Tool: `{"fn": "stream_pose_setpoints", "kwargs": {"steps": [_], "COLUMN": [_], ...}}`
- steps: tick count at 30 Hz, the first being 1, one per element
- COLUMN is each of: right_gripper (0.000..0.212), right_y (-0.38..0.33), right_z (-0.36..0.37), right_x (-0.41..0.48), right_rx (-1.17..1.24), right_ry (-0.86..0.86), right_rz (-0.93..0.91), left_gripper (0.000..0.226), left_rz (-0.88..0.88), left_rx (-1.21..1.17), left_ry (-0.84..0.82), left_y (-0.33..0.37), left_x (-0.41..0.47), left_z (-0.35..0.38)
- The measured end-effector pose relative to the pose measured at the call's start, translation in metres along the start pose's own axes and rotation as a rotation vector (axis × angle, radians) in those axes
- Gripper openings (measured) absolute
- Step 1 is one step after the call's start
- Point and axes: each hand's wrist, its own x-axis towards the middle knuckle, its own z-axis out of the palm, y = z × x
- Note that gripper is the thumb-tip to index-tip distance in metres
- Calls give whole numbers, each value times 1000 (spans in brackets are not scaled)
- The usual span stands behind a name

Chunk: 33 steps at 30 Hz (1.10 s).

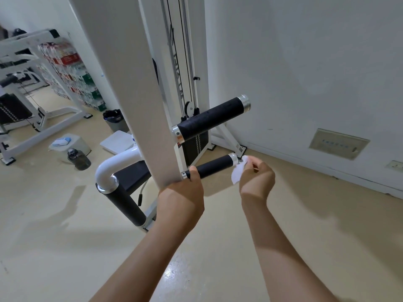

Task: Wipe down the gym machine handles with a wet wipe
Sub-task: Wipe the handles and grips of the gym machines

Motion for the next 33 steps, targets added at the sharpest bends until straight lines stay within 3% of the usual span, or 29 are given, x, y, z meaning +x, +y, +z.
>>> {"fn": "stream_pose_setpoints", "kwargs": {"steps": [4, 7, 9, 11, 13, 16, 18, 22, 26, 28, 30, 33], "right_gripper": [20, 24, 24, 22, 18, 24, 26, 26, 29, 22, 17, 15], "right_y": [-7, -11, -11, -18, -23, -25, -27, -36, -35, -31, -29, -41], "right_z": [9, 2, -5, -3, 7, 11, 11, 14, -4, -14, -23, -40], "right_x": [-11, 6, 14, 2, -22, -38, -30, -22, 8, 22, 26, 15], "right_rx": [-58, -177, -273, -202, -234, -541, -682, -726, -739, -661, -365, 361], "right_ry": [-130, -192, -138, -133, -312, -401, -422, -465, -235, -186, -151, -255], "right_rz": [-198, -114, -111, -286, -414, -731, -843, -736, -732, -529, -158, 316], "left_gripper": [63, 63, 63, 62, 61, 59, 59, 60, 62, 62, 62, 51], "left_rz": [30, 29, 24, 14, 18, 27, 32, 42, 35, 25, 4, -16], "left_rx": [42, 48, 47, 40, 47, 51, 65, 101, 81, 48, 2, -113], "left_ry": [-25, -18, -19, -23, -25, -23, -18, -31, -41, -55, -56, -46], "left_y": [4, 3, 3, 5, 7, 7, 8, 10, 7, 8, 11, 13], "left_x": [-1, -2, -2, -1, -2, -6, -8, -10, -14, -17, -17, -15], "left_z": [2, 3, 1, 1, 0, -2, -4, -7, -11, -11, -12, -22]}}
